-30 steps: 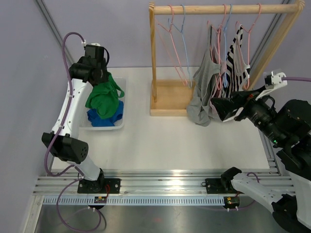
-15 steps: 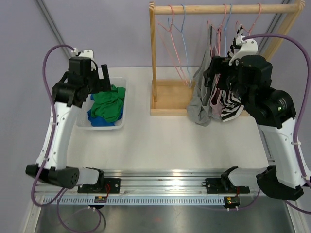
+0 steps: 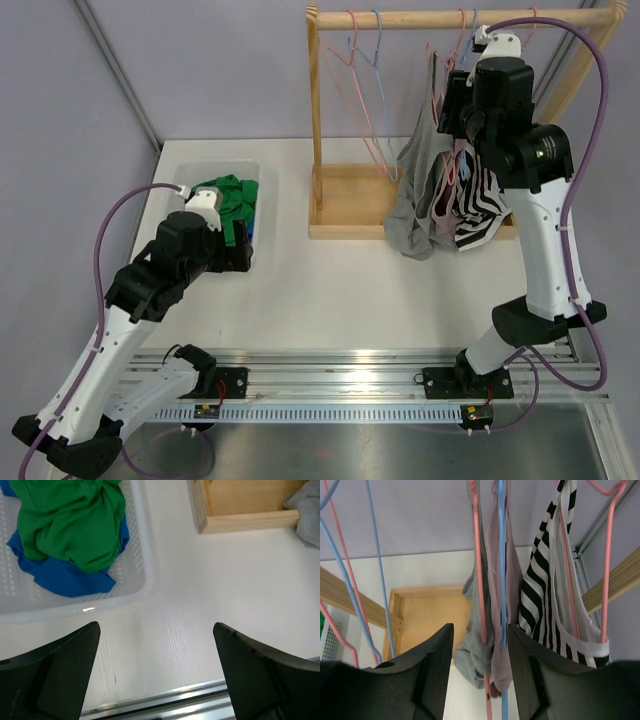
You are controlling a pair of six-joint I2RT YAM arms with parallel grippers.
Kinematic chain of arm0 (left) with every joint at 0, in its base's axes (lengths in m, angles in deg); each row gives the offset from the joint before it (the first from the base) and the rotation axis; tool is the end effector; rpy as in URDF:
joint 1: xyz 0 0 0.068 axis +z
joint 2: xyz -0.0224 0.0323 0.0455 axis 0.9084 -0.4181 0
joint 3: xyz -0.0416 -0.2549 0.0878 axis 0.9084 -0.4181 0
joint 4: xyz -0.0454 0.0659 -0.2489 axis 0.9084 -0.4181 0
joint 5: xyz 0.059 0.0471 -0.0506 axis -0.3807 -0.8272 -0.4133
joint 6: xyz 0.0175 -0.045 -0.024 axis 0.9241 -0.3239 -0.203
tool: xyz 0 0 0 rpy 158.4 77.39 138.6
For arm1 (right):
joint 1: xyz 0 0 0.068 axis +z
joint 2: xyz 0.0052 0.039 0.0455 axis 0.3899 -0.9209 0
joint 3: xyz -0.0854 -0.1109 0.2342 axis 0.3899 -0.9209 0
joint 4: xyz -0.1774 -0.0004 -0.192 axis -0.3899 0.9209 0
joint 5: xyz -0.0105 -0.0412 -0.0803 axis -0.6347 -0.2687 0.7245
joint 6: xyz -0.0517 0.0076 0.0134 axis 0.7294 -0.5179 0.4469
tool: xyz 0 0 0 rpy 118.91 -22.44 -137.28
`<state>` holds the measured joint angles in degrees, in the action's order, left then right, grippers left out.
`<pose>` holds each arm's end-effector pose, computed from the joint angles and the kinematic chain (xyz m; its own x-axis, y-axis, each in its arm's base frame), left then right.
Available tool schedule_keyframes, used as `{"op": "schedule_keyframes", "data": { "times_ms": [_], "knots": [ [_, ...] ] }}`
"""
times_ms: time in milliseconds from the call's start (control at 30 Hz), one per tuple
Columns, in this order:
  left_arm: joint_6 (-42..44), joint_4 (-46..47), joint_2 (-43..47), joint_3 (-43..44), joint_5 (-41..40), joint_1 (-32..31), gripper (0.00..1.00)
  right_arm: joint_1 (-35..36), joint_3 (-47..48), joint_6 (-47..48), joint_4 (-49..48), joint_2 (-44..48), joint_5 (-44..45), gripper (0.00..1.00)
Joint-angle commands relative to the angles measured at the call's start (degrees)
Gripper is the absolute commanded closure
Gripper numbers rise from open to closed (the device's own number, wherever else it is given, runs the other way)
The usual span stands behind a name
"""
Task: Remove the tank top from the hanger
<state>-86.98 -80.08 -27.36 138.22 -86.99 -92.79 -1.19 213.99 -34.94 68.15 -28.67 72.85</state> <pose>0.1330 -0.0624 0.3705 -0.5814 -0.0265 -0.8132 0.1653 0.9748 -0.1499 0.2571 0.0875 0.5485 -0.3040 -0.0160 -0.9525 0.0384 0.9988 -0.0290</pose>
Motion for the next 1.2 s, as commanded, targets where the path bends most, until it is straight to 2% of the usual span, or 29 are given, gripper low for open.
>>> {"op": "schedule_keyframes", "data": {
  "times_ms": [0, 133, 300, 500, 633, 967, 1167],
  "knots": [
    [-0.4, 5.0, 2.0, -2.4, 0.3, -0.3, 0.01, -1.5, 6.1, 1.9, 1.3, -3.1, -3.0, 0.47],
    [0.2, 5.1, 2.3, -5.0, -1.1, -0.3, 0.01, -1.7, 11.0, 2.9, 2.5, -7.2, -2.7, 0.51],
    [0.3, 7.4, 3.3, -8.2, -0.2, -0.3, 0.01, -1.8, 9.7, 2.9, -0.6, -7.4, 1.7, 0.57],
    [0.7, 8.4, 2.5, -10.7, 0.9, -0.3, 0.01, -1.7, 7.6, 3.6, -4.4, -3.8, -0.4, 0.55],
    [0.7, 8.6, 2.8, -10.7, 1.3, -0.3, 0.01, -1.8, 11.1, 5.1, -2.0, -7.4, -1.8, 0.55],
    [0.8, 8.8, 2.8, -11.1, 1.8, -0.3, 0.01, -1.9, 12.5, 5.8, -2.1, -12.8, -0.7, 0.60],
    [0.8, 8.9, 2.8, -11.2, 2.1, -0.3, 0.01, -2.2, 12.0, 5.6, -2.5, -13.5, -2.2, 0.74]
  ]
}}
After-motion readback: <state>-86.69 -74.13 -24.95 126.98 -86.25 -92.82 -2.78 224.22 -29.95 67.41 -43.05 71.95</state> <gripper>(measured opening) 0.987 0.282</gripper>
